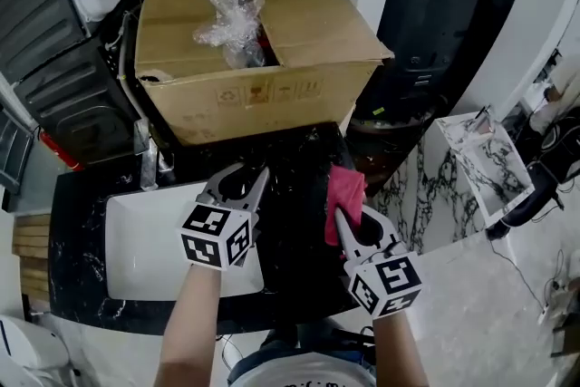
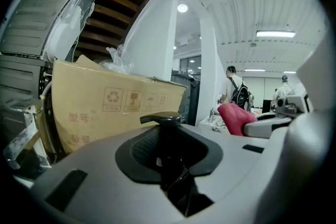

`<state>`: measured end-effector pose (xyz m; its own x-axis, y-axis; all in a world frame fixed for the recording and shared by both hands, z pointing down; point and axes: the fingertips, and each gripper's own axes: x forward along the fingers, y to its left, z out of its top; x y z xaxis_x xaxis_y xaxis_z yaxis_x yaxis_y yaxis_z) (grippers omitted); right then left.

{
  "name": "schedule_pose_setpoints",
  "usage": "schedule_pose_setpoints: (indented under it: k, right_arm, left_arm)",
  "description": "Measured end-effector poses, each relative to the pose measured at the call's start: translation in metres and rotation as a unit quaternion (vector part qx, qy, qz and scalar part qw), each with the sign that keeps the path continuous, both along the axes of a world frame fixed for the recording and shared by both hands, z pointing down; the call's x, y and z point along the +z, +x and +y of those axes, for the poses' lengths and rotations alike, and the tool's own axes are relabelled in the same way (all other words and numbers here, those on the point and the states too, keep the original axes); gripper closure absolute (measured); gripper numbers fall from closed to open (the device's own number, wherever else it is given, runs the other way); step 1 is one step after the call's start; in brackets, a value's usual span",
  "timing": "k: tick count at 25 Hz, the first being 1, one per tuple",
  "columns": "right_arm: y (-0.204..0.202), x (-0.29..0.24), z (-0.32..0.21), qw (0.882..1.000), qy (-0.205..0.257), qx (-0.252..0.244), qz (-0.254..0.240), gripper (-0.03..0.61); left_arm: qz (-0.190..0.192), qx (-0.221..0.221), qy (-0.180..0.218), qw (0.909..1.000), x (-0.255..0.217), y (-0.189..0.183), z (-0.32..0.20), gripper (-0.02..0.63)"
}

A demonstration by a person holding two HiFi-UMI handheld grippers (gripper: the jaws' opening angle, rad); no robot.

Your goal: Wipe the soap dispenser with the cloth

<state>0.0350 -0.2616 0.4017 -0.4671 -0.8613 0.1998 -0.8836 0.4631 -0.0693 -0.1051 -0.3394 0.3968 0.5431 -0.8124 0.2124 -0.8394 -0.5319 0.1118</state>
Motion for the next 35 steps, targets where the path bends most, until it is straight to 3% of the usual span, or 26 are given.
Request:
schedule_pose_setpoints:
  k: [6,10,13,21,30,35]
  right_arm:
    - [-0.022,-0.015,0.029,1.0,0.024,0.002,0.007,0.525]
    - [-0.032,-0.018,0.036,0.999,0.034,-0.009,0.013,0.525]
    - [-0.041,-0.018,0.038,0.999,0.035,-0.03,0.019,0.525]
    - [-0.083,-0.025,0.046,0.991,0.05,-0.121,0.026,0.525]
    - [-0.095,-0.014,0.041,0.987,0.052,-0.139,0.058,0.525]
    - [-0.089,0.008,0.049,0.987,0.031,-0.137,0.074,0.525]
  left_arm:
    - [0.049,-0.046,-0.067,0.9955,-0.005,-0.028,0.025,0.522]
    - [0.103,-0.08,-0.122,0.9839,-0.002,-0.04,0.036,0.522]
    - [0.131,-0.08,-0.154,0.9761,-0.002,-0.033,0.043,0.522]
    - [0.124,-0.083,-0.164,0.9752,-0.009,-0.011,0.053,0.522]
    - [0.172,-0.097,-0.182,0.9633,-0.012,-0.013,0.064,0.52]
    - [0.2,-0.103,-0.203,0.9531,-0.007,-0.012,0.063,0.52]
